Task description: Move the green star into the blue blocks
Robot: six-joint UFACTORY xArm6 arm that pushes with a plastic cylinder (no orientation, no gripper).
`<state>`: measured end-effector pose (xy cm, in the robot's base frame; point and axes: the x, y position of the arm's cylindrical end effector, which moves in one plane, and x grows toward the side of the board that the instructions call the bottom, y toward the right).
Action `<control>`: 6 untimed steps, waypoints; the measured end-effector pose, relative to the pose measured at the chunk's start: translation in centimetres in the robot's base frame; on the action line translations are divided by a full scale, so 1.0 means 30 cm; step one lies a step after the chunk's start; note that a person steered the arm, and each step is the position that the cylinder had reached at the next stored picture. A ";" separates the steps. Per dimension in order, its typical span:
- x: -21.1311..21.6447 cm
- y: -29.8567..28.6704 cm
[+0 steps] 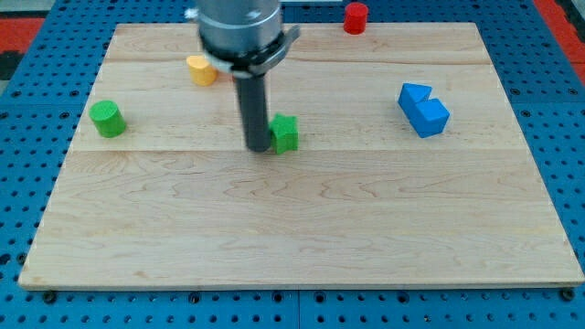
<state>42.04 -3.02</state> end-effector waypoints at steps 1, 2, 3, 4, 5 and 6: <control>-0.073 0.103; -0.098 0.107; -0.126 0.175; -0.126 0.430; -0.118 0.400; 0.143 0.190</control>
